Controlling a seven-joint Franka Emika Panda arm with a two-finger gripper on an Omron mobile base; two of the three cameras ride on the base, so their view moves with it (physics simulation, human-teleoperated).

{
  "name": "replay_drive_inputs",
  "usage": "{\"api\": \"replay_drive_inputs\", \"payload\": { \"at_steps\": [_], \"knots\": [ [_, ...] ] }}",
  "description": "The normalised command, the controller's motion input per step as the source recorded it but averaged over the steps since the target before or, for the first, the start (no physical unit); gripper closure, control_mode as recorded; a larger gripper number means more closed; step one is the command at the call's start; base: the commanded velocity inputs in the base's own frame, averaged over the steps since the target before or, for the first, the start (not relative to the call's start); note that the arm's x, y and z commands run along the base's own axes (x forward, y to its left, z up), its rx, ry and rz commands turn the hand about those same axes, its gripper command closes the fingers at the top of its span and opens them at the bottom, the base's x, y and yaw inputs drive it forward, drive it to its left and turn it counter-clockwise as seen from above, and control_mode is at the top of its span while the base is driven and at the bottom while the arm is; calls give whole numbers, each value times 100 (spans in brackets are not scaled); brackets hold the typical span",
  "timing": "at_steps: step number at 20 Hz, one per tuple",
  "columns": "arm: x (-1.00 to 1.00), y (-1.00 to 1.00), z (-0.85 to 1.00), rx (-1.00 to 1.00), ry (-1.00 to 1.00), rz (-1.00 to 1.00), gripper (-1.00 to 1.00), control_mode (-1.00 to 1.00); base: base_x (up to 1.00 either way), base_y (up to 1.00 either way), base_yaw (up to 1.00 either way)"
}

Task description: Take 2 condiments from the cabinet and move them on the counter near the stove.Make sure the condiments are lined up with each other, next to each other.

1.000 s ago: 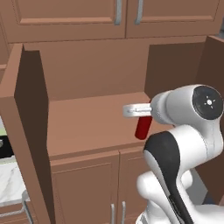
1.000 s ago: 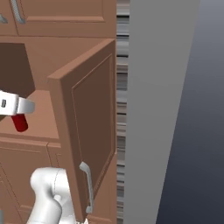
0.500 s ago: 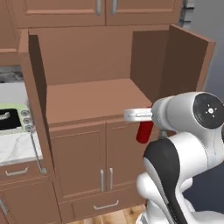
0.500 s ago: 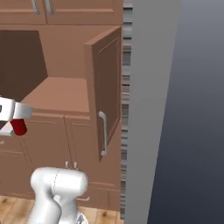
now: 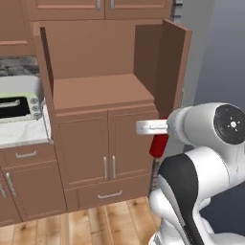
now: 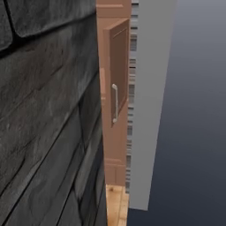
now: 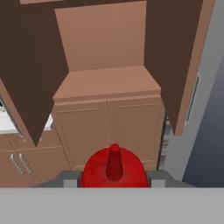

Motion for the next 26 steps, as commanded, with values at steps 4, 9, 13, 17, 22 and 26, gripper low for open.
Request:
{"api": "replay_drive_inputs", "payload": {
  "at_steps": [4, 9, 13, 17, 22, 26],
  "knots": [
    [0, 0, 0, 0, 0, 0, 100, 100, -84, 40, 9],
    [0, 0, 0, 0, 0, 0, 100, 100, -50, 63, 29],
    [0, 0, 0, 0, 0, 0, 100, 100, -27, 71, 42],
    [0, 0, 0, 0, 0, 0, 100, 100, -12, 72, 45],
    [0, 0, 0, 0, 0, 0, 100, 100, -2, 69, 49],
    [0, 0, 0, 0, 0, 0, 100, 100, 0, 70, 47]
  ]
}}
